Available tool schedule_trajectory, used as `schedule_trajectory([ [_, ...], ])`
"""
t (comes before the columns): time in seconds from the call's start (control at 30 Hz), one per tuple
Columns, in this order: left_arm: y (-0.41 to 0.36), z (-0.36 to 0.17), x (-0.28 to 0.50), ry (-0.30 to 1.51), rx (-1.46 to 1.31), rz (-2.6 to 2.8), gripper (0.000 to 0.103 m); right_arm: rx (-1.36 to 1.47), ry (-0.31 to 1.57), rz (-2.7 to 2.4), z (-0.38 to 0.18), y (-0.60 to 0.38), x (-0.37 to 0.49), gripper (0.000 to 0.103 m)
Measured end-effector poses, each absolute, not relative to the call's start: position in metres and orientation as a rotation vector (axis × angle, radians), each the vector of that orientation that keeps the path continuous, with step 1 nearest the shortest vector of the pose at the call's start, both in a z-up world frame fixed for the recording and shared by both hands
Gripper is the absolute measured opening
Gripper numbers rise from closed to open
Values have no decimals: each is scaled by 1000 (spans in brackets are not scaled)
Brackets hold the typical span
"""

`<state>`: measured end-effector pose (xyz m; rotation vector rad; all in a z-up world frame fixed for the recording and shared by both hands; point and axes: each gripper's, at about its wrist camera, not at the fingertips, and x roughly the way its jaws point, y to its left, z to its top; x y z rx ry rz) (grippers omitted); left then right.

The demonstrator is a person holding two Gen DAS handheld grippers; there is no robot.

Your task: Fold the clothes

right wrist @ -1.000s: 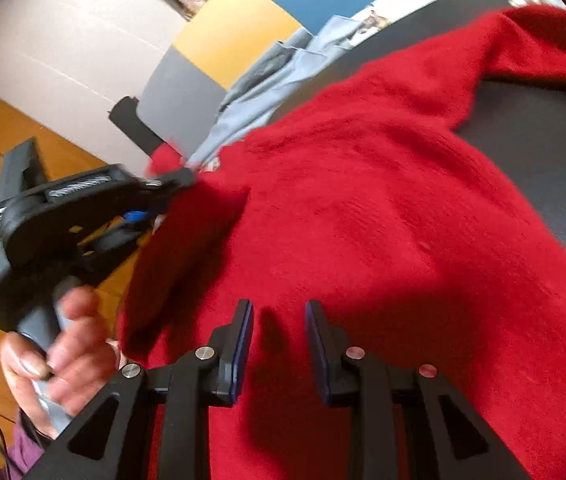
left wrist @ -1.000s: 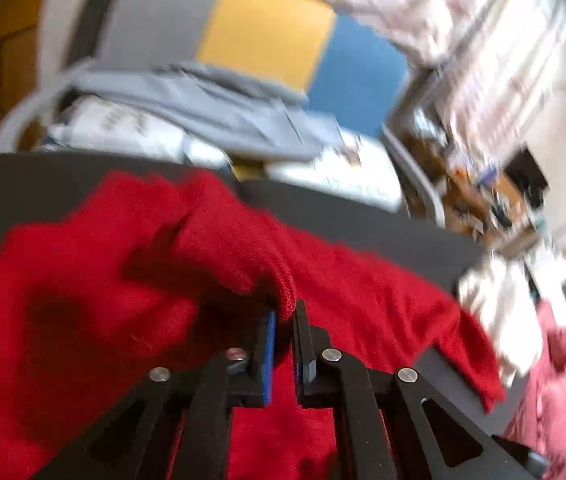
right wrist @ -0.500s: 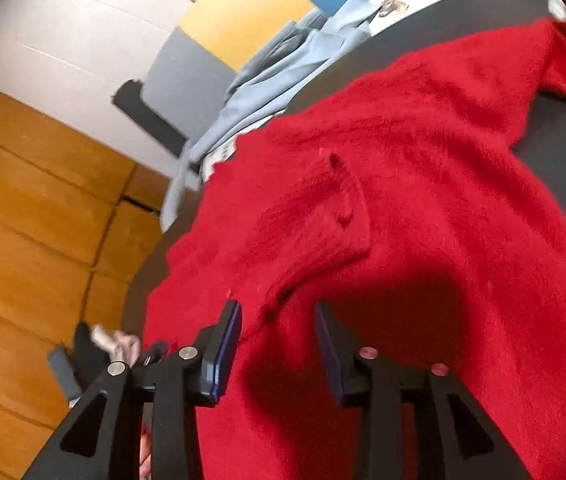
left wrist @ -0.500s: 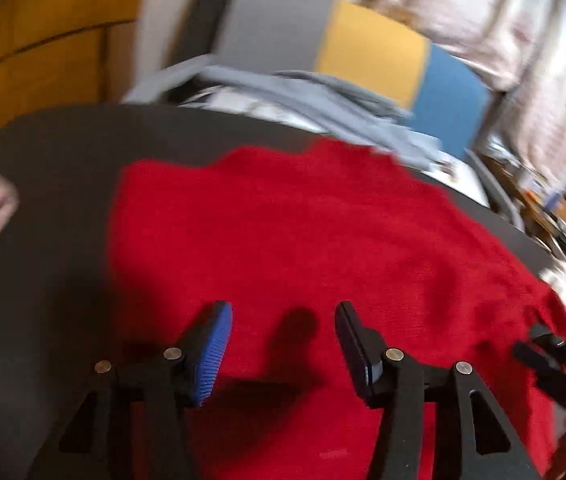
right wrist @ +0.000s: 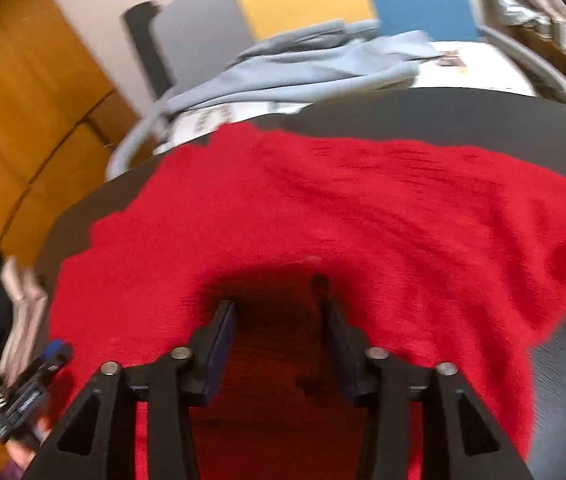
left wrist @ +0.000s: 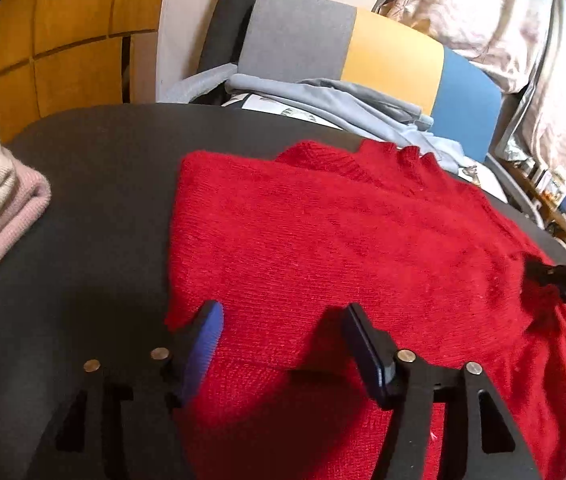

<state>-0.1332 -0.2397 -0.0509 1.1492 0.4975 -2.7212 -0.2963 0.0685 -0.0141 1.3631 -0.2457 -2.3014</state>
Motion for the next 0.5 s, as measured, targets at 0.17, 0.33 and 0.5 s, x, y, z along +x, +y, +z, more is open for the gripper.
schedule_trajectory([
  [0.17,-236,-52,-135,475,1158,-2743,81,1196,-228,-2350,37,61,-294,9],
  [0.33,-230,-52,-138,436,1174,-2750,85,1125,-9,-2501,43,55,-282,9],
  [0.5,-228,-52,-140,429,1184,-2751,88,1314,-143,-2457,-23,78,-289,24],
])
